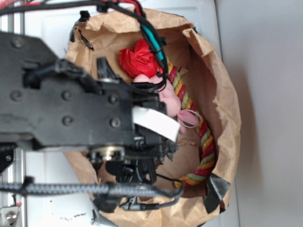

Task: Grab the rock.

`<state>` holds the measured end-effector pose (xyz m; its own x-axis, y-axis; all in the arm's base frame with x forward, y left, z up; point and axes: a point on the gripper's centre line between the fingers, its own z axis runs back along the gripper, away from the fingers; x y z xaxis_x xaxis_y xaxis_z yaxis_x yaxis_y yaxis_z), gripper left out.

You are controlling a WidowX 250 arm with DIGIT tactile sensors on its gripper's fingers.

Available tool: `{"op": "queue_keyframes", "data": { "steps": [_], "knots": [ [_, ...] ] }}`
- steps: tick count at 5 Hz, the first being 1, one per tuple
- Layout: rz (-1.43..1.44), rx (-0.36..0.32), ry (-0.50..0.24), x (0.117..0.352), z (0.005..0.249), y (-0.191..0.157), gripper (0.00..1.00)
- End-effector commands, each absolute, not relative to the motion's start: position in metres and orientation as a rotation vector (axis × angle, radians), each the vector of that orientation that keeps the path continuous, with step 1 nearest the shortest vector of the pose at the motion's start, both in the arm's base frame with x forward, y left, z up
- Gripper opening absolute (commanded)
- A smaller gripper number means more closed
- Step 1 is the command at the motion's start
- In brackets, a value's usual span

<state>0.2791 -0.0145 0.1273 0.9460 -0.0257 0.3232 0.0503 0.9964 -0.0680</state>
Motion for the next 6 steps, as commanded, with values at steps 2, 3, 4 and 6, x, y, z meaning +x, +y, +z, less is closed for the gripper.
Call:
{"op": "queue_keyframes", "data": {
  "steps": [2,3,4,6],
  "knots": [
    [-0.014,-0.061,-0.369,0.284,0.142,-0.005,1.0],
    [-0.014,-0.061,-0.369,0.284,0.142,-0.005,1.0],
    [-0.014,-0.061,-0.369,0.284,0.142,-0.005,1.0],
    [-0.025,-0.016,-0.382,0.293,0.12,-0.014,1.0]
  ]
}}
